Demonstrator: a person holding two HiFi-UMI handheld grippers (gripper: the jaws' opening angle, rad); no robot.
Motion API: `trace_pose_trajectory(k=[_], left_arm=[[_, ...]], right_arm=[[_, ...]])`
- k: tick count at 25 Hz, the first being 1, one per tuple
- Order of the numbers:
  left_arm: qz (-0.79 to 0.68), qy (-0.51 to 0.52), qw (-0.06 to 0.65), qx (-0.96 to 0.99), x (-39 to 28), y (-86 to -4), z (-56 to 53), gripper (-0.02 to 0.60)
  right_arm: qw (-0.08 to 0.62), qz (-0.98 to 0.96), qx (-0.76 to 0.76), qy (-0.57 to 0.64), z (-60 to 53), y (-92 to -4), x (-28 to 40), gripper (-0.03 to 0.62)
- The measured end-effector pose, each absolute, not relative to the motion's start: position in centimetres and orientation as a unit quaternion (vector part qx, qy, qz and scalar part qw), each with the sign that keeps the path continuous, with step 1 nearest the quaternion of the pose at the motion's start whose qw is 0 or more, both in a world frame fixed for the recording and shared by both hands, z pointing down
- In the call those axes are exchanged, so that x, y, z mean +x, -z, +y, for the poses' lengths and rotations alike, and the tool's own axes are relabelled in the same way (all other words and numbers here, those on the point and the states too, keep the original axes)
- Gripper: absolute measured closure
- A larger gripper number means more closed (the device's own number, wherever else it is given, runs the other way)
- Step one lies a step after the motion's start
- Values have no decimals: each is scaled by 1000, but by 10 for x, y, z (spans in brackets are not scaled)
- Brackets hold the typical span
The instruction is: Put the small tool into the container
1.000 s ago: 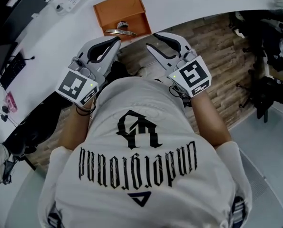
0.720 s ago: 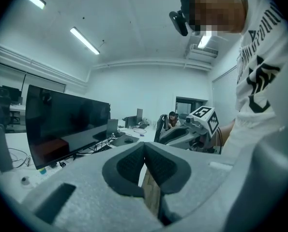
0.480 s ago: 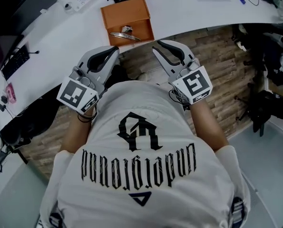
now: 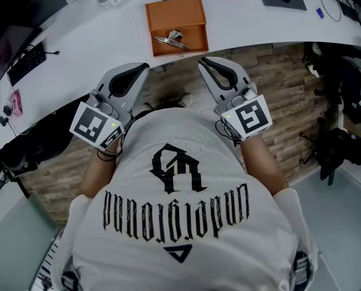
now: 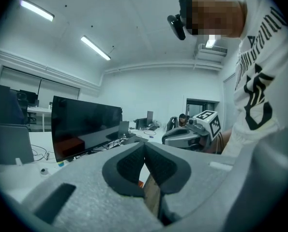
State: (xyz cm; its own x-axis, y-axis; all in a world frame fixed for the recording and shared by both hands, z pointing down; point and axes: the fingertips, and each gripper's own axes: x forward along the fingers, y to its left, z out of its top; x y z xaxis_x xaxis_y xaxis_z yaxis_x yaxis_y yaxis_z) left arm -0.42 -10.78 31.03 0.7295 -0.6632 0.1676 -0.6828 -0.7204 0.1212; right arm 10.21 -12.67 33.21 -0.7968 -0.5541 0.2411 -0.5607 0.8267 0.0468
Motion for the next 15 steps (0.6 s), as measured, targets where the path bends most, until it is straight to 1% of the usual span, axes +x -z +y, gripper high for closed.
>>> trace_pose_trajectory(k=[4,15], left_arm=[[-351,-51,76,932,-20,-302,-98,566],[-325,-41,93,940,-97,-304,-48,566]], right_arm=[[115,-944,310,-4,-115,-323,88,566],[109,-936,335,-6,-62,-313,17,571]])
